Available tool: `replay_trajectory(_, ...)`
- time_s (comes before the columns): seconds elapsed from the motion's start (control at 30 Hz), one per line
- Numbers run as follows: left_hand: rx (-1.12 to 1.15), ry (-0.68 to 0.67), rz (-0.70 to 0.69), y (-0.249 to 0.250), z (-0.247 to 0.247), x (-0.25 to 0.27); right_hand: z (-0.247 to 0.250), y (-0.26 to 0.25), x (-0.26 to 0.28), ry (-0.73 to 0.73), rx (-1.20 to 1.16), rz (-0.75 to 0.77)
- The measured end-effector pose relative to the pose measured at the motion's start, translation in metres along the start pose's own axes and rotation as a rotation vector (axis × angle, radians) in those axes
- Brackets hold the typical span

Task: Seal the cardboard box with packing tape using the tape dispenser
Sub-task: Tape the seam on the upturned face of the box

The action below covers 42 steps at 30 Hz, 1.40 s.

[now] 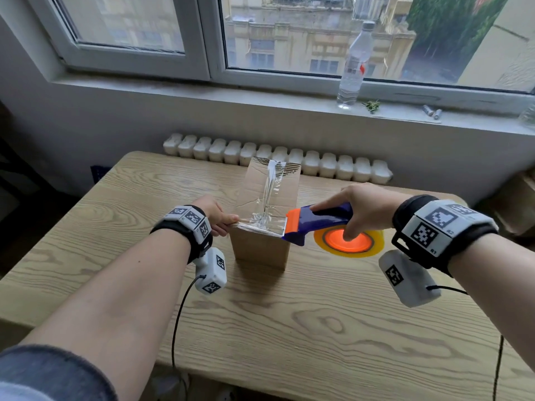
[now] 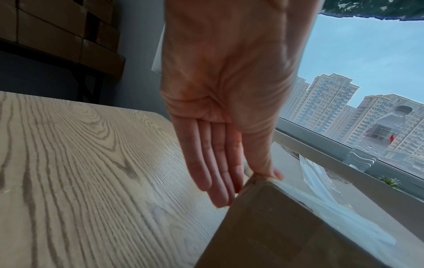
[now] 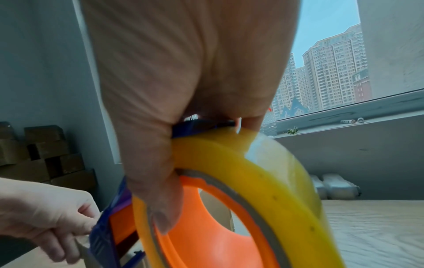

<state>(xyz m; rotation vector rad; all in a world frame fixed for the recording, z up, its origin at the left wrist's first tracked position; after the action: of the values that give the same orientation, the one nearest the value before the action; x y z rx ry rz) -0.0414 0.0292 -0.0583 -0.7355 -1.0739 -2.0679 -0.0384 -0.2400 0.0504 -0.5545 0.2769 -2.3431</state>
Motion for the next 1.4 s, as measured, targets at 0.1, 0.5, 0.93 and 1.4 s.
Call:
replay_trajectory(0.1, -0.027, 0.007, 0.008, -0.001, 0.000, -0.002, 0.001, 0.000, 0.001, -0.002, 0.012, -0.004)
replay_trajectory(0.5, -0.152, 0.140, -0.045, 0.027, -0.005, 0.011, -0.005, -0.003, -0.009, -0.034, 0.035, 0.003)
replay_trajectory(0.93, -0.731, 0.271, -0.286, 0.061, -0.035, 0.017, -0.020, 0.008, -0.002, -0.091, 0.056, -0.008)
replay_trajectory(1.4, -0.587, 0.121, -0.025, 0.028, -0.051, -0.010, -0.029, 0.038, 0.008, 0.004, -0.041, 0.013)
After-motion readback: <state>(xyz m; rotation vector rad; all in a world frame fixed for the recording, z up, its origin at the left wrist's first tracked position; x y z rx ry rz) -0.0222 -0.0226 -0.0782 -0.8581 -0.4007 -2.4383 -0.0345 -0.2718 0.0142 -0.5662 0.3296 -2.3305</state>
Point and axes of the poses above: each hand's wrist, its own x-axis away from the middle knuckle, its own z-axis out of the back of the hand, y = z × x, the point moved 7 cm from there along -x, towards the middle knuckle, and after that the axes turned 14 degrees about z, right-handed, at the moved point
